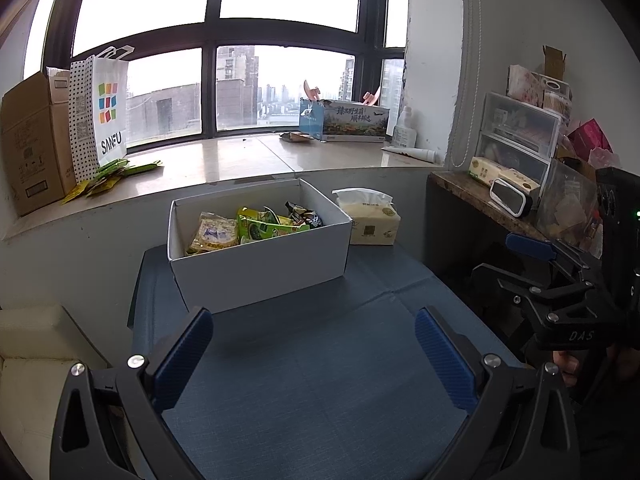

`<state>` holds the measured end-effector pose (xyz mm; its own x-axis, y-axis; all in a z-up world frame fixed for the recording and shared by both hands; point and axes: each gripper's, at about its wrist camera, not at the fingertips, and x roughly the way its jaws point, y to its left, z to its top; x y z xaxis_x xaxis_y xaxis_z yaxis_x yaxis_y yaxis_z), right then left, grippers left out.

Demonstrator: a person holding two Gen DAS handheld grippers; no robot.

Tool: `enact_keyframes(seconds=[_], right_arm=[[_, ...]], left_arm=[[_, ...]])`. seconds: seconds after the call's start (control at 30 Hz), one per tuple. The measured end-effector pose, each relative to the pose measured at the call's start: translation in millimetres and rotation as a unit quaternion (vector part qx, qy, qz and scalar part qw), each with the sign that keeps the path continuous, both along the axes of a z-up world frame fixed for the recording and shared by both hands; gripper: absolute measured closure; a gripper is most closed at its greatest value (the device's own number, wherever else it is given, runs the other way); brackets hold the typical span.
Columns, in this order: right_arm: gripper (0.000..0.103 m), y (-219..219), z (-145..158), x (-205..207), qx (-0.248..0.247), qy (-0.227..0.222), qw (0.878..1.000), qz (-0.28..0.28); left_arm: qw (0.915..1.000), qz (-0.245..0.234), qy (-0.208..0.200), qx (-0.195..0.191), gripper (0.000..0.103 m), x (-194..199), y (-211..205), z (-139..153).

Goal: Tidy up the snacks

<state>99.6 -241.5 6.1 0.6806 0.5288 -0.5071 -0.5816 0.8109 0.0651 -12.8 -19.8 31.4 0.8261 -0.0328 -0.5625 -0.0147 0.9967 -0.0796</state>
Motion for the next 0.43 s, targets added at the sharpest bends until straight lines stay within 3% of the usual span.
enact_keyframes(seconds=[0.43], right_arm=[[0.000,-0.1,-2.2,1.0,-0.002,0.002,1.000,0.001]], left_arm=[[0.9999,-0.008,-0.006,-0.003,0.000,-3.1,-2.9,1.2]])
